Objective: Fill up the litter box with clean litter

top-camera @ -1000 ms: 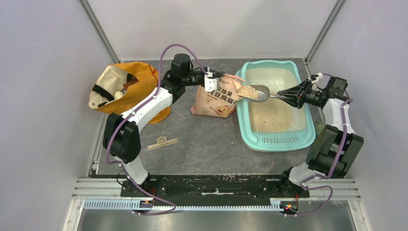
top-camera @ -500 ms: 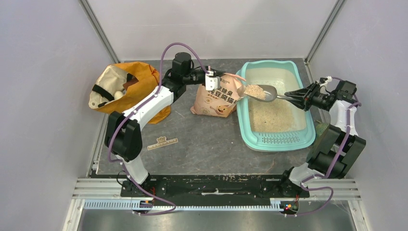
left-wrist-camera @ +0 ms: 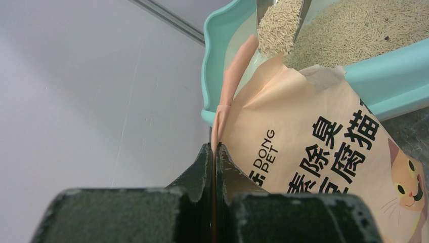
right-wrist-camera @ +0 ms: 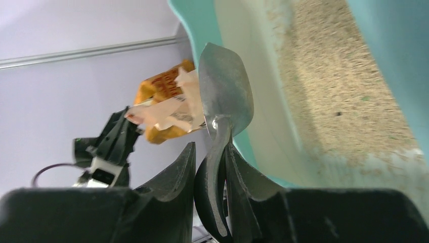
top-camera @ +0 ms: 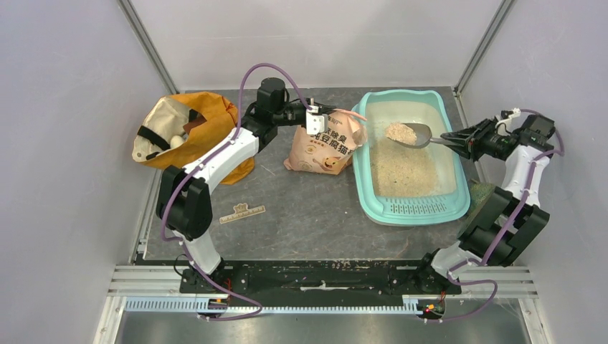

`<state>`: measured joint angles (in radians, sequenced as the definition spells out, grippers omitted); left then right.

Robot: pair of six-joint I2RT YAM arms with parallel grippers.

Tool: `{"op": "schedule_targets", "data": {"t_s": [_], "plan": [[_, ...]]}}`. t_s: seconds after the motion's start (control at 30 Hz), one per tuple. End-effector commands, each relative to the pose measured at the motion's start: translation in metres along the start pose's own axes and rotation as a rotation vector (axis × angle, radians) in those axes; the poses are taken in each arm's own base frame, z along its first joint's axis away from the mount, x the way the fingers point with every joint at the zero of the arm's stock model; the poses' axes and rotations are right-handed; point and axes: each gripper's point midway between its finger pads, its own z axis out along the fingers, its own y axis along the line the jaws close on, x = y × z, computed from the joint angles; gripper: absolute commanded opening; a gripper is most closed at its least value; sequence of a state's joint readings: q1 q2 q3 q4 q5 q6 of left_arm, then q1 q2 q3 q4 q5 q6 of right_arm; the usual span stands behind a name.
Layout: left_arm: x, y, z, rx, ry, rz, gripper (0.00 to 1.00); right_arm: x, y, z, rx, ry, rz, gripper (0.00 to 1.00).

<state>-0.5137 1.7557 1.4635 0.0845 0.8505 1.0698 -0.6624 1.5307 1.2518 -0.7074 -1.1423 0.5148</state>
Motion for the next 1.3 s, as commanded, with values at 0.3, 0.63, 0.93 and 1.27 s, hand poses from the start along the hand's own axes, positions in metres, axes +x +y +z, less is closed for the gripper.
{"op": "schedule_targets", "data": {"t_s": [0.3, 0.63, 0.93, 1.27], "plan": [[-0.030, 0.024, -0.012, -0.065, -0.036, 0.128, 0.02, -0.018, 0.007, -0.008, 0.575, -0.092, -0.568, 0.00], [-0.027, 0.014, -0.034, -0.083, 0.037, 0.128, 0.02, 0.001, 0.035, 0.012, 0.722, 0.017, -1.092, 0.00], [-0.029, 0.012, -0.056, -0.102, 0.104, 0.123, 0.02, 0.016, 0.068, 0.027, 0.593, 0.040, -1.135, 0.00], [0.002, 0.052, -0.096, -0.245, 0.300, 0.121, 0.02, 0.068, 0.158, 0.037, 0.126, 0.064, -1.040, 0.00]]}}
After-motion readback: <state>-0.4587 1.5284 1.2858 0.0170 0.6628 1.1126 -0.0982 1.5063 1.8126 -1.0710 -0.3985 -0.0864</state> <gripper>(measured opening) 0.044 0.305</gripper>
